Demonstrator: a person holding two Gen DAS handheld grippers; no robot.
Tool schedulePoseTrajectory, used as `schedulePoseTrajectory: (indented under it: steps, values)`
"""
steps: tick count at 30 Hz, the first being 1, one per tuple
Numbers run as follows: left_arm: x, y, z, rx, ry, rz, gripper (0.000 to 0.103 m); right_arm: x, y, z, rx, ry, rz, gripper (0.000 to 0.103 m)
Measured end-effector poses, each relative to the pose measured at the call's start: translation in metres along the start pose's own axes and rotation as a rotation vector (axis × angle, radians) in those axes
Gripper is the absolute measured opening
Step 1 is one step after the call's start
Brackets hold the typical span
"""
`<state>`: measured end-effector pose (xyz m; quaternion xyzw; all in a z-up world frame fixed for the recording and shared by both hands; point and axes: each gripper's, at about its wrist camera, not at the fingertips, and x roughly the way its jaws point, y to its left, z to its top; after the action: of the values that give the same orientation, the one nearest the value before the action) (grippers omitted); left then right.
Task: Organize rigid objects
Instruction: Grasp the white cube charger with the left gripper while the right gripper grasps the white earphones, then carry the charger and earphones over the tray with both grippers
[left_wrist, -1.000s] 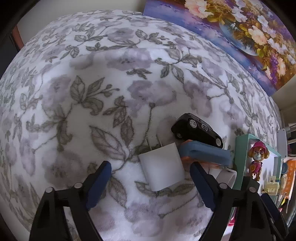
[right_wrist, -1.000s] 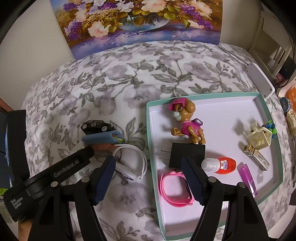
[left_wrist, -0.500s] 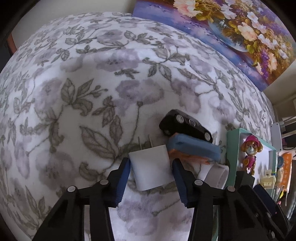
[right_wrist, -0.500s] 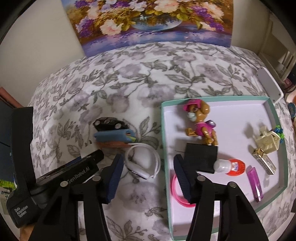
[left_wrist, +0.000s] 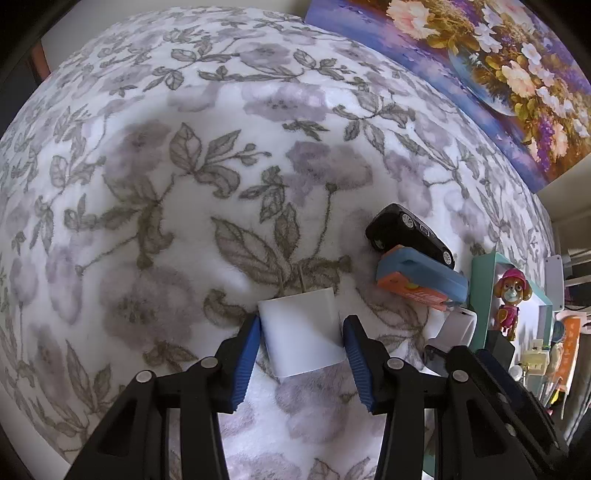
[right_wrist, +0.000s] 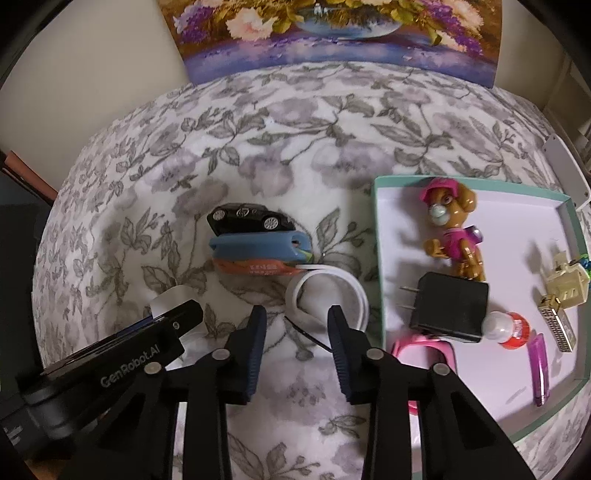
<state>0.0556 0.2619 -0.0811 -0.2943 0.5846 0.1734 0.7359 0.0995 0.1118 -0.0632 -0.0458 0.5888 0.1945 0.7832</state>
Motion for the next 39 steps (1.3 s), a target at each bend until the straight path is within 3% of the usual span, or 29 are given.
schedulePoseTrajectory:
  steps: [13,24,26,39]
  values:
    - [0.009,-0.003,-0.004,0.027,0.022,0.030,0.050,0.033,-0.001,-0.005,0.003,0.065,-0.060,0.024]
    - [0.014,-0.017,-0.005,0.080,0.011,0.084,0.054,0.034,-0.008,-0.005,0.019,0.064,-0.048,0.014]
    - [0.012,-0.014,-0.005,0.067,0.013,0.076,0.048,0.030,-0.011,-0.004,0.022,0.061,-0.036,0.014]
    - [-0.021,-0.014,0.008,0.028,-0.049,-0.015,0.045,-0.019,-0.017,0.005,0.039,-0.032,0.030,0.014]
